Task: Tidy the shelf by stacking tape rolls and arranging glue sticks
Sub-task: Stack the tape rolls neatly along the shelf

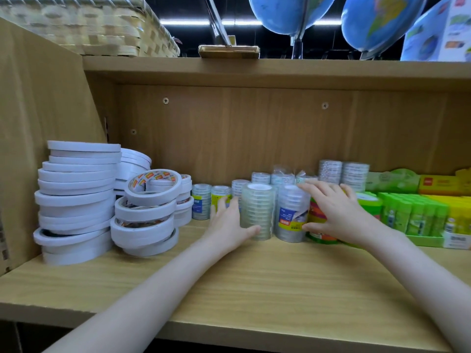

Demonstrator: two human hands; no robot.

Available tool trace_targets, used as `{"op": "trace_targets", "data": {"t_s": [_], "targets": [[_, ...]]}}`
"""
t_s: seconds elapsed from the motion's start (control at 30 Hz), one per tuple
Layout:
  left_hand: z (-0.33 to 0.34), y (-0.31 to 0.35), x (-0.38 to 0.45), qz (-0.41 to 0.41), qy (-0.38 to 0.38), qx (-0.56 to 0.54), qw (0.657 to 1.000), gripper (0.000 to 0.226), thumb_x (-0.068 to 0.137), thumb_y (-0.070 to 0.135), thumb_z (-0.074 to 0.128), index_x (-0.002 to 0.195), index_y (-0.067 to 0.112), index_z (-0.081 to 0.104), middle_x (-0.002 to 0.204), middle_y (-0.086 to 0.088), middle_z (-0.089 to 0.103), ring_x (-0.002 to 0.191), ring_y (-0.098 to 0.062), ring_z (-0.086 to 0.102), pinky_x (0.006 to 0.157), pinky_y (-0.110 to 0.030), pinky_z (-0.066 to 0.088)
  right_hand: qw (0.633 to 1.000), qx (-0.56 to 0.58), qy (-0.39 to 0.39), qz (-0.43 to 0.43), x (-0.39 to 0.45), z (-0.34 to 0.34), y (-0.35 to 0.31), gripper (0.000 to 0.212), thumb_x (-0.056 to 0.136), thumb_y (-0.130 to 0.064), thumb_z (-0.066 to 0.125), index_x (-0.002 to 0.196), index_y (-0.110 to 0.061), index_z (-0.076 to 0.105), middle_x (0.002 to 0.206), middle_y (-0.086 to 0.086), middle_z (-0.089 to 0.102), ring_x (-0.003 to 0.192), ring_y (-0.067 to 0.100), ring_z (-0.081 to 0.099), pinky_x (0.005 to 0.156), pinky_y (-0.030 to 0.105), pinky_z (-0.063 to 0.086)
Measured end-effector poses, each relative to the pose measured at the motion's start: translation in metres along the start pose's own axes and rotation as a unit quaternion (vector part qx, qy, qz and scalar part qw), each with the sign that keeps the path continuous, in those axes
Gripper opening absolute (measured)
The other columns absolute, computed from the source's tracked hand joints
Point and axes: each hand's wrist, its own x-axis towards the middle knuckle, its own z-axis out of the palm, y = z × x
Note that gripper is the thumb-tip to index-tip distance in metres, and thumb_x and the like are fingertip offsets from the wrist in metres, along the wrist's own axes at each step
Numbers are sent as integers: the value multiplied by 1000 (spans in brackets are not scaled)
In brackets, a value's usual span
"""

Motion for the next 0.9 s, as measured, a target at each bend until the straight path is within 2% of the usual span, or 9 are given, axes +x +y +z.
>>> {"op": "trace_targets", "data": {"t_s": [0.13,0.3,0.43,0.5,0.6,0.67,0.73,0.83,0.9], "targets": [[2,2,1,19,-30,-12,999,93,80,46,64,148,15,9,157,-10,1,144,-23,-7,116,-41,11,1000,20,5,-1,1,0,-5,87,76,-64,57,144,-30,16,147,-12,26,137,13,23,113,42,13],[2,-1,2,32,-36,-16,999,94,80,48,64,148,15,8,157,-9,3,144,-22,-4,117,-41,11,999,35,25,-13,1,-1,-3,85,74,-66,58,142,-31,21,146,-13,31,134,12,30,107,38,22],[-9,2,-11,33,-30,-23,999,89,84,43,61,148,11,8,156,-7,6,144,-17,2,114,-35,14,997,74,17,-12,1,-3,-2,84,75,-62,60,142,-31,22,147,-11,28,135,15,26,109,42,17],[-21,0,-22,50,15,-25,998,78,88,35,59,146,8,15,153,-5,17,141,-16,17,110,-29,19,994,102,40,-15,2,-7,-5,80,75,-59,62,141,-30,27,146,-8,29,135,16,26,110,43,17],[-44,-8,-50,145,116,2,983,50,89,17,54,135,9,36,139,-5,39,126,-17,42,100,-24,31,980,162,100,-59,7,-15,-17,70,75,-48,69,134,-24,41,139,-3,39,130,19,34,108,40,23],[-60,-17,-71,215,178,35,960,37,85,11,48,123,9,49,122,-5,51,105,-12,54,89,-23,42,962,223,119,-103,12,-19,-36,63,75,-37,73,129,-18,47,133,1,45,123,18,41,105,29,28],[-76,-32,-89,242,218,59,943,33,82,13,41,113,12,53,111,-1,55,91,-8,55,80,-18,42,943,281,104,-145,20,-22,-61,54,79,-25,72,127,-15,49,128,2,47,117,10,43,96,13,25],[-95,-61,-107,198,272,72,939,34,79,18,39,109,12,54,108,-2,54,92,-15,56,84,-21,41,919,330,82,-200,39,-24,-104,49,85,-13,65,130,-14,47,132,2,47,119,8,43,96,13,27],[-104,-80,-116,138,297,68,942,39,77,25,39,108,9,56,106,-3,53,94,-17,53,84,-17,35,926,289,79,-229,57,-25,-132,51,86,-6,58,134,-17,44,139,-1,44,125,15,41,104,27,31]]}}
